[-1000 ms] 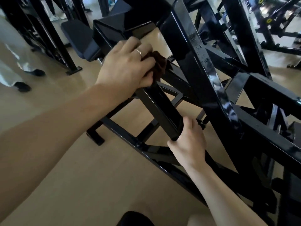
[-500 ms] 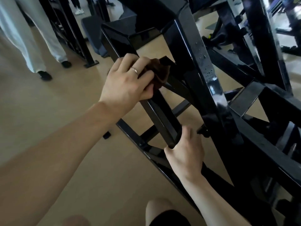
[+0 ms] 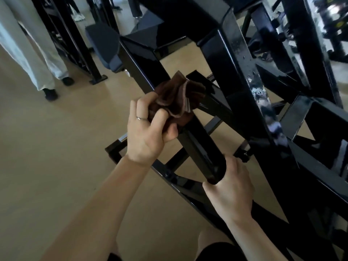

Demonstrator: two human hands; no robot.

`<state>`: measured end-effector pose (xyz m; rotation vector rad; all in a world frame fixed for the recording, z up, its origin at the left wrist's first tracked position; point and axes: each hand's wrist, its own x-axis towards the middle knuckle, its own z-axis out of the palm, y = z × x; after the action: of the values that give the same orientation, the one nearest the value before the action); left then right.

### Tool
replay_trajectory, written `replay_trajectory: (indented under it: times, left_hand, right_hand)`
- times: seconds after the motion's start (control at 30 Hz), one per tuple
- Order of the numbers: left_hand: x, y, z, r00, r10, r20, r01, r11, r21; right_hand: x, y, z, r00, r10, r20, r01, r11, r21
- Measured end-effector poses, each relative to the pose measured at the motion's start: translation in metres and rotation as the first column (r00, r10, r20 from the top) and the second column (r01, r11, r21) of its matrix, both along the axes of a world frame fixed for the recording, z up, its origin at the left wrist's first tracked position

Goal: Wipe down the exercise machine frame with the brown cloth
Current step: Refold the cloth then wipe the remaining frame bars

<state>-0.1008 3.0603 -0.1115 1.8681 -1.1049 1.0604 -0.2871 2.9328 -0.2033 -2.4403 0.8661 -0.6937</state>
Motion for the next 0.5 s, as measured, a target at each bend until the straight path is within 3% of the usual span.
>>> replay_trajectory:
  times: [0.07, 0.2, 0.3, 0.4, 0.5]
  left_hand:
    - [0.012, 0.003, -0.005, 0.969, -0.148, -0.196, 0.129, 0.986, -0.106]
    - [0.036, 0.001, -0.002, 0.963, -0.23, -0.143, 0.217, 0.971, -0.104]
    - [0.047, -0.002, -0.006, 0.886, -0.461, -0.046, 0.458, 0.887, -0.068]
    - [0.07, 0.002, 0.011, 0.813, -0.562, -0.155, 0.572, 0.82, 0.03]
    - [0.095, 0.016, 0.033, 0.786, -0.557, -0.269, 0.602, 0.788, 0.128]
  right_hand:
    - [0.002, 0.001, -0.001, 1.0, -0.012, -0.011, 0.012, 1.0, -0.003]
    - [0.005, -0.005, 0.0, 0.996, 0.019, -0.086, -0.011, 0.996, 0.085]
    - [0.005, -0.008, 0.003, 0.993, 0.026, -0.113, -0.004, 0.982, 0.19]
    - [0.002, -0.002, 0.009, 0.993, 0.002, -0.119, 0.022, 0.979, 0.202]
    - [0.002, 0.011, 0.014, 0.994, -0.078, -0.073, 0.094, 0.964, 0.249]
